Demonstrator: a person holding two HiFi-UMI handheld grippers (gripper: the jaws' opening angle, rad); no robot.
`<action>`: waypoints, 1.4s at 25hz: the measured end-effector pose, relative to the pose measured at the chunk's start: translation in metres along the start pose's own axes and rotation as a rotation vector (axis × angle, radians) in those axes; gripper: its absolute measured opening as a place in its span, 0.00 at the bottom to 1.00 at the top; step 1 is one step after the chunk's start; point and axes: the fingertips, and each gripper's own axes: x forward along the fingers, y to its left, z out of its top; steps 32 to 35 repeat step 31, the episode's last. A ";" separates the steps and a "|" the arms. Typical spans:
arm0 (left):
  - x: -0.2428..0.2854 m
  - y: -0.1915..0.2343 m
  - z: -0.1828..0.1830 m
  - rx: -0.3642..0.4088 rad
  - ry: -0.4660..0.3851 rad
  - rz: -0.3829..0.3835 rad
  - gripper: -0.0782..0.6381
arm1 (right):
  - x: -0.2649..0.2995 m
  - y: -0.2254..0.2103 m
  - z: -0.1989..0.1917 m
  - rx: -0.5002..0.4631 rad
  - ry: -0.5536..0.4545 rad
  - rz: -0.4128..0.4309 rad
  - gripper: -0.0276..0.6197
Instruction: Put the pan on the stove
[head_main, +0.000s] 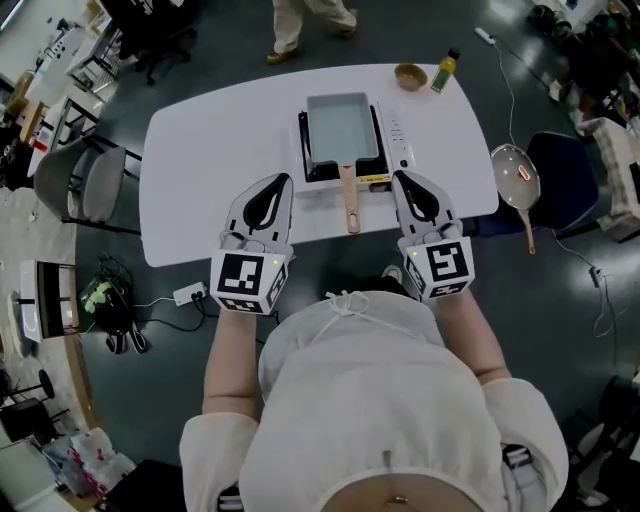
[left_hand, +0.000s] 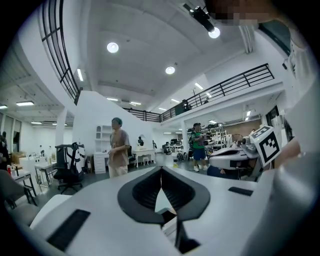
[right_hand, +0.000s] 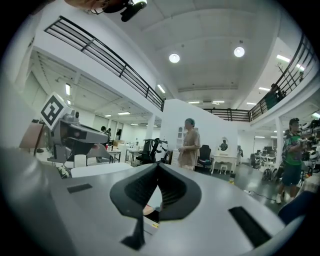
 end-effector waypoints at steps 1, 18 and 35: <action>-0.001 0.002 0.001 0.004 -0.006 0.007 0.14 | 0.000 0.001 0.001 -0.006 -0.004 0.007 0.05; 0.002 0.002 -0.003 -0.094 -0.006 0.001 0.14 | 0.004 0.005 -0.002 -0.016 0.031 0.031 0.05; -0.004 0.006 -0.004 -0.102 0.001 -0.001 0.14 | 0.009 0.008 0.004 -0.019 0.019 0.027 0.05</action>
